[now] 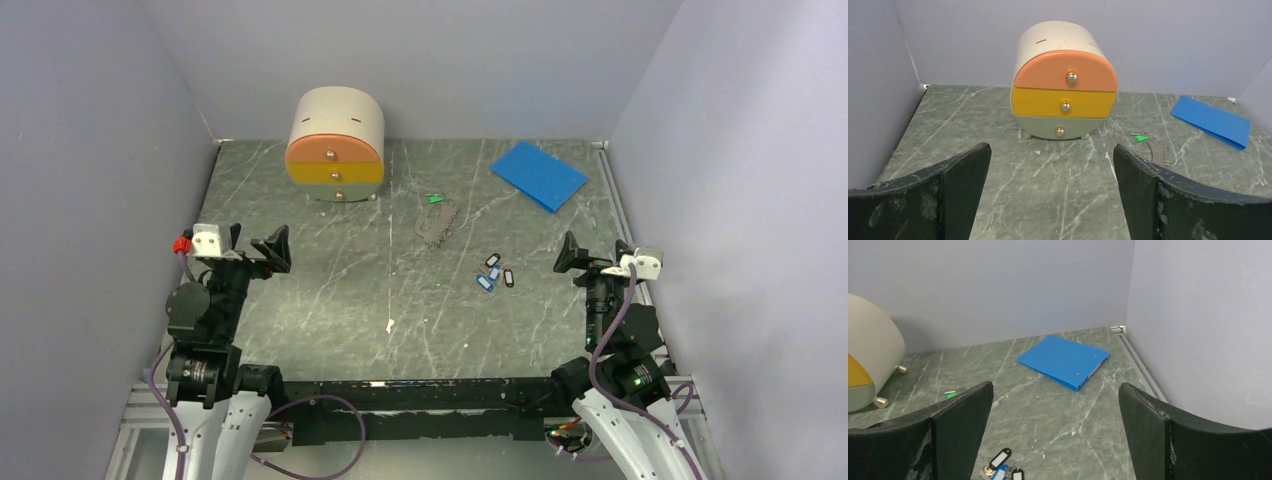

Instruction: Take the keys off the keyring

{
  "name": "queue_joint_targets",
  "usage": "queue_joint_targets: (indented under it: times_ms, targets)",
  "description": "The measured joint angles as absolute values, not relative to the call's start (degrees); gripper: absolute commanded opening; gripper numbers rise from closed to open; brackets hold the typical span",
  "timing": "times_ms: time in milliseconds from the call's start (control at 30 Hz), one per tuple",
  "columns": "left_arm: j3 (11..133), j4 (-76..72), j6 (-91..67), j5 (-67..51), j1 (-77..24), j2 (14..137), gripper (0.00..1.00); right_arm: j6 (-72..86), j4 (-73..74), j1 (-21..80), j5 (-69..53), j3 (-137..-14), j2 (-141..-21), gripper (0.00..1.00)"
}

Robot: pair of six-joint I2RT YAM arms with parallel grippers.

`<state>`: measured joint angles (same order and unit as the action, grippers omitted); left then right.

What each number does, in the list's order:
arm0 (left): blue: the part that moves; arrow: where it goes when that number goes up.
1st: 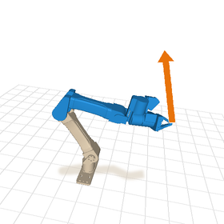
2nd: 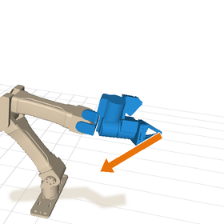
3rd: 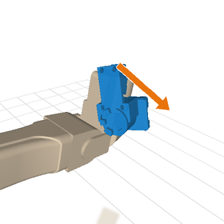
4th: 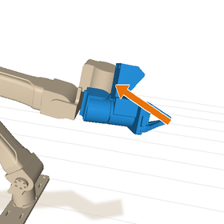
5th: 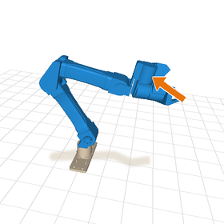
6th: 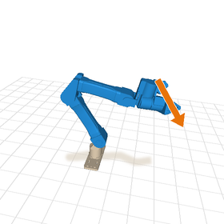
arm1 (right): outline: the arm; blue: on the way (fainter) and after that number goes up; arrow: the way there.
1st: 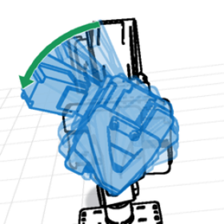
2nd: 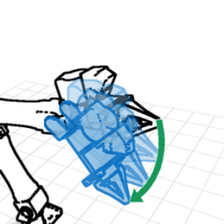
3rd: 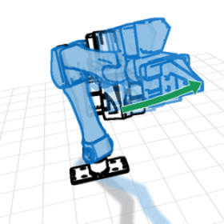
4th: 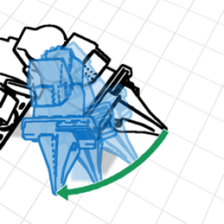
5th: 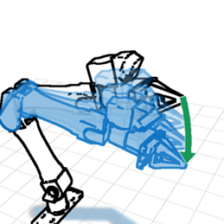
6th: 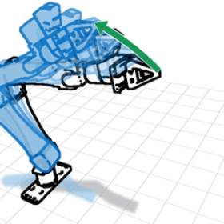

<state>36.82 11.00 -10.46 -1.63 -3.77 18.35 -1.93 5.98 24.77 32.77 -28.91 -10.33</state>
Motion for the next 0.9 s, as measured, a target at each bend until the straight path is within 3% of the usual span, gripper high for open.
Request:
queue_joint_targets:
  times_ms: [467,633,900]
  targets:
    - [36.71,11.49,-13.1,0.6,-3.77,18.22,0.98,4.78,14.79,24.73,31.9,-37.28,-14.74,0.99]
    - [36.71,12.34,-13.82,1.3,-3.84,18.2,0.98,10.87,20.82,24.67,27.03,-44.88,-24.51,0.99]
    - [34.06,13.1,-16.01,1.41,-5.15,15.46,0.98,17.52,24.08,24.69,14.31,-47.03,-46.0,0.99]
